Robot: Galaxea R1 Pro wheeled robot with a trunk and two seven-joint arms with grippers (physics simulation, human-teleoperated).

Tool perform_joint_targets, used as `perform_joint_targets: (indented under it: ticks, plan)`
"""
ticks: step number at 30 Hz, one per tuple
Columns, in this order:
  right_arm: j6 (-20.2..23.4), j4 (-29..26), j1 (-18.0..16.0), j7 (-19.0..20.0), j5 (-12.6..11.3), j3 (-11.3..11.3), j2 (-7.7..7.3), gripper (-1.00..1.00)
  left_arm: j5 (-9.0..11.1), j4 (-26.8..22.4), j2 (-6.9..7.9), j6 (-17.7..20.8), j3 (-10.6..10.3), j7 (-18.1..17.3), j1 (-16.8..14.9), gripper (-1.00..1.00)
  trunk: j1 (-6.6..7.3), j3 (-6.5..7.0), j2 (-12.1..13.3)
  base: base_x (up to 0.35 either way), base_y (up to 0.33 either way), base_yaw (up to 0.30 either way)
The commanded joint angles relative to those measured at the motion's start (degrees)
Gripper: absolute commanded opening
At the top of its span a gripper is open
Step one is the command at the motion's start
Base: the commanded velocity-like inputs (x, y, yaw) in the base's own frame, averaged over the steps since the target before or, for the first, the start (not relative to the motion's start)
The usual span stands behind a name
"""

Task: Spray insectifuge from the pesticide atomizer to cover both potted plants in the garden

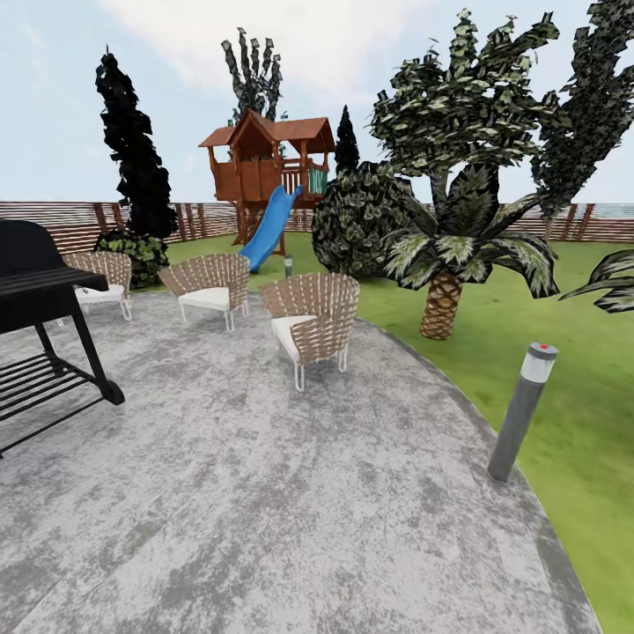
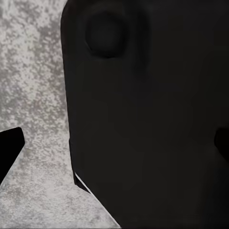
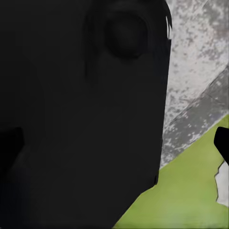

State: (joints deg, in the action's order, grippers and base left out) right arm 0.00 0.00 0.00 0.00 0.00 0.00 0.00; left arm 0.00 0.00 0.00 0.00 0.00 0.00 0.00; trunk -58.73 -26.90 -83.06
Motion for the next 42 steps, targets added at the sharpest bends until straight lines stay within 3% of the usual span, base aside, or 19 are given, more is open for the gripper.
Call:
perform_joint_targets:
  ticks: [1,11,31,37,42]
  plan:
    - [0.3,-0.3,-0.3,-0.2,0.1,0.1,0.33,1.00,0.1,0.3,-0.33,0.3,-0.1,-0.1,0.3,1.00,0.00,-0.03,0.0,0.000,0.000,0.000]
    - [0.2,-1.7,-1.4,-0.2,0.1,-0.1,2.15,1.00,0.1,1.3,-0.35,0.9,-0.1,0.0,0.6,1.00,0.00,-0.03,0.0,0.000,0.000,0.000]
    - [-0.3,-2.1,-1.6,-0.2,0.0,-0.3,2.20,1.00,0.1,1.0,-0.29,0.8,-0.1,0.1,0.6,1.00,0.00,-0.03,0.0,0.000,0.000,-0.024]
    - [-0.4,-3.0,-1.6,-0.2,0.0,-0.4,2.02,1.00,0.1,-2.7,-0.29,0.8,-0.2,0.1,0.5,1.00,0.00,-0.03,0.0,0.000,0.000,-0.266]
    - [-0.4,-5.6,-1.6,-0.3,0.0,-0.4,1.05,1.00,0.1,-8.2,-0.02,0.7,-0.2,0.1,0.4,1.00,0.00,-0.03,0.0,0.000,0.000,-0.297]
